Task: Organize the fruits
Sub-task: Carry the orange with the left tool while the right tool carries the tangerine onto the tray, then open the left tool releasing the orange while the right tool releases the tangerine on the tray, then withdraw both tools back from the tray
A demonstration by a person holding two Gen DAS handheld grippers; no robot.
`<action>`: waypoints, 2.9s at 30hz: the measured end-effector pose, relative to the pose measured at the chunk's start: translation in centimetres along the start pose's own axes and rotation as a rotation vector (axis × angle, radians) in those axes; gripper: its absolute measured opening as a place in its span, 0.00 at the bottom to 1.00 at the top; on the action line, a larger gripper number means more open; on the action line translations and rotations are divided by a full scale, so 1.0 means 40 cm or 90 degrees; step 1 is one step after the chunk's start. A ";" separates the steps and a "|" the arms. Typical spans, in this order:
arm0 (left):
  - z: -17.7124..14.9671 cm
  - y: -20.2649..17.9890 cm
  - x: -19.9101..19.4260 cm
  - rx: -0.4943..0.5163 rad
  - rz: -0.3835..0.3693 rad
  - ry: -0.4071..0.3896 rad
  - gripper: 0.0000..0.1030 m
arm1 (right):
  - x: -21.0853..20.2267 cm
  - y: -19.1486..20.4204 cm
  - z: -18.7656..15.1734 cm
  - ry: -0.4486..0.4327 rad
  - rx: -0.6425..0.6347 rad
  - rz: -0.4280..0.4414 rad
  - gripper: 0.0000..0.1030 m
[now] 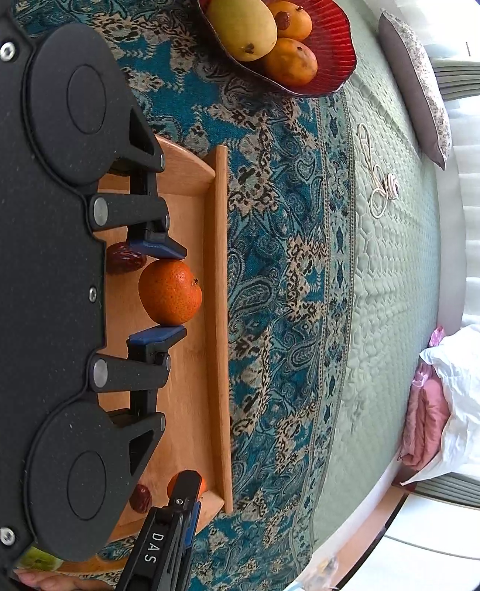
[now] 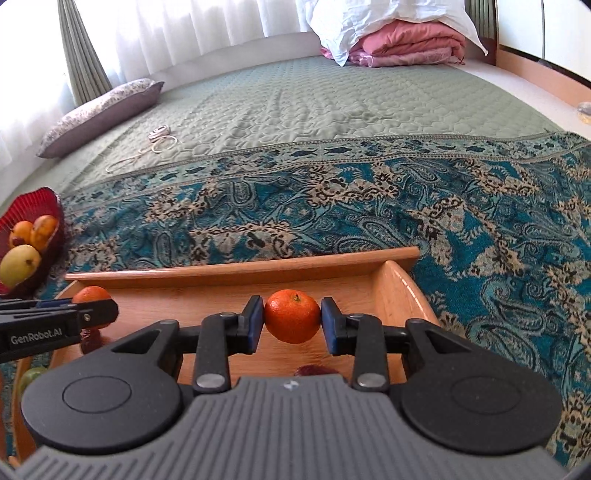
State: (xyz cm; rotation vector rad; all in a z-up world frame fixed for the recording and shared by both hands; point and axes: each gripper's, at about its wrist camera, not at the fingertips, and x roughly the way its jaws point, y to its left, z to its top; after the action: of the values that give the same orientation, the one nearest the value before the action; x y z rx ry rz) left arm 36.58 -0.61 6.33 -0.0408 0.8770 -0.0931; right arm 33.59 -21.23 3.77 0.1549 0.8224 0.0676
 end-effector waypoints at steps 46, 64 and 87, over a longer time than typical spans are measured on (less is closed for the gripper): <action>-0.055 -0.008 -0.202 0.029 0.031 -0.090 0.78 | -0.213 0.011 -0.010 -0.129 -0.031 0.011 0.84; -0.303 0.005 -0.442 0.005 -0.020 -0.180 0.87 | -0.440 0.038 -0.208 -0.275 -0.094 0.007 0.89; -0.597 -0.034 -0.365 0.014 0.021 -0.181 0.89 | -0.383 0.035 -0.539 -0.262 -0.105 -0.020 0.92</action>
State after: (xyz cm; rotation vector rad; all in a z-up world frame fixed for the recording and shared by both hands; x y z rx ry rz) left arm 8.84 -0.47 2.36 -0.0183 0.5930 -0.0641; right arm 7.35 -19.31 0.65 -0.0021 0.4062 0.0713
